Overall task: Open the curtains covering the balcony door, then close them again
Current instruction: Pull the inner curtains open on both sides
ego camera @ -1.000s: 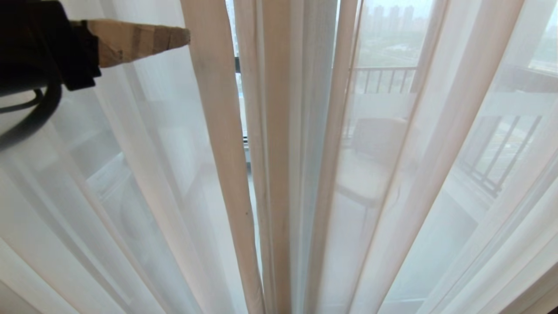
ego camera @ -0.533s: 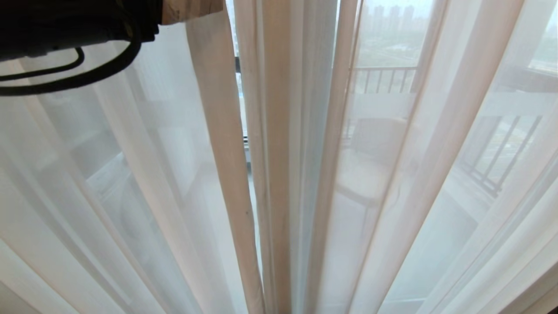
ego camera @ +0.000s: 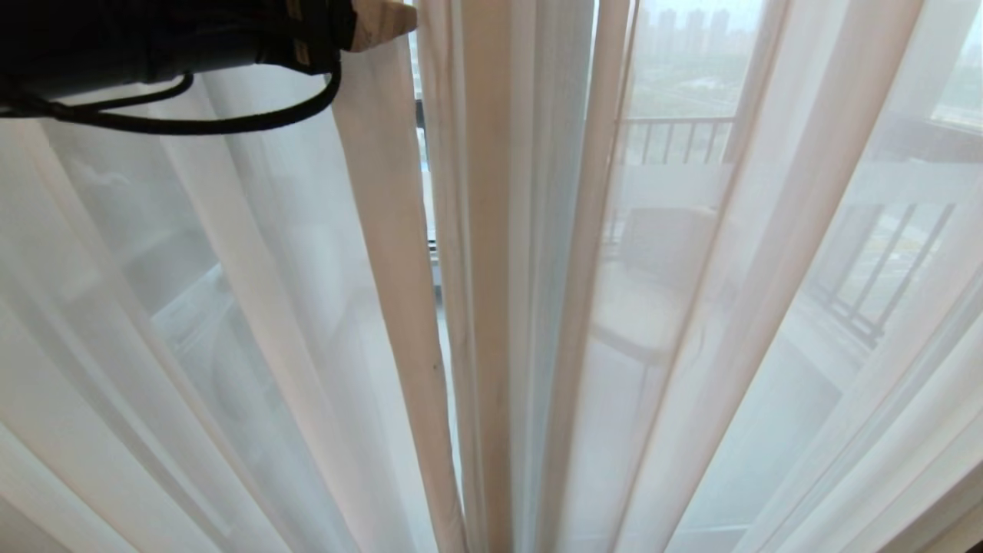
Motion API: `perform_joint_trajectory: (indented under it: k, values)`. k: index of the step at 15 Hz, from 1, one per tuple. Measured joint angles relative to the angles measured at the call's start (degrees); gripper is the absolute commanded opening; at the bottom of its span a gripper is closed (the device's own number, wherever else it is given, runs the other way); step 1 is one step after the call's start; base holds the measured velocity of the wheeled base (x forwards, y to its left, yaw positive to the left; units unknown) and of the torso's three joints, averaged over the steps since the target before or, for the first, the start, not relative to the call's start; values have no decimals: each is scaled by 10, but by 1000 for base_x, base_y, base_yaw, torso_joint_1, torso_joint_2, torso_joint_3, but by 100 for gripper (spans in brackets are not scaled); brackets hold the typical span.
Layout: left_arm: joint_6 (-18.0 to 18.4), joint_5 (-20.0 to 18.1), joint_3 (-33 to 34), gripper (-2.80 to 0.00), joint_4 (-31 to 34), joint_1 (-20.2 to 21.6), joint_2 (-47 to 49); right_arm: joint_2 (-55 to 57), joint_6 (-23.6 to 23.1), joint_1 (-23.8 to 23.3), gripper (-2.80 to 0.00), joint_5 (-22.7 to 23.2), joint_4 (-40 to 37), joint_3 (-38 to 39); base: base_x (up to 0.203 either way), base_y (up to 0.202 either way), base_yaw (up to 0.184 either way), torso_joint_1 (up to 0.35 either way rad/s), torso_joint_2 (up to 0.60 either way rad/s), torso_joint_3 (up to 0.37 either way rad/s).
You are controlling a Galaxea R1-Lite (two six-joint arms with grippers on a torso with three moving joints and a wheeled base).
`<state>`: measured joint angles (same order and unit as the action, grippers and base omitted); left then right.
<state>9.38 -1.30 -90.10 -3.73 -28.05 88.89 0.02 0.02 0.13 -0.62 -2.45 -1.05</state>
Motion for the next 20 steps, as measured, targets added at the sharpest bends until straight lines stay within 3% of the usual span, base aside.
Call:
perform_joint_trajectory:
  k: [7,10,11,17,20]
  values:
    - [25,67,-17,0,0,-6,17,0,0,0,-280,0,0,0,0,0,0,0,0,0]
    - [25,69,-18,0,-1,-6,18,0,0,0,-280,0,0,0,0,0,0,0,0,0]
    - [25,69,-18,-280,-1,-6,18,0,0,0,-280,0,0,0,0,0,0,0,0,0]
    - [24,73,-13,-280,-38,-5,18,0,0,0,-280,0,0,0,0,0,0,0,0,0]
    - [24,113,-12,-280,-38,-6,18,0,0,0,-280,0,0,0,0,0,0,0,0,0]
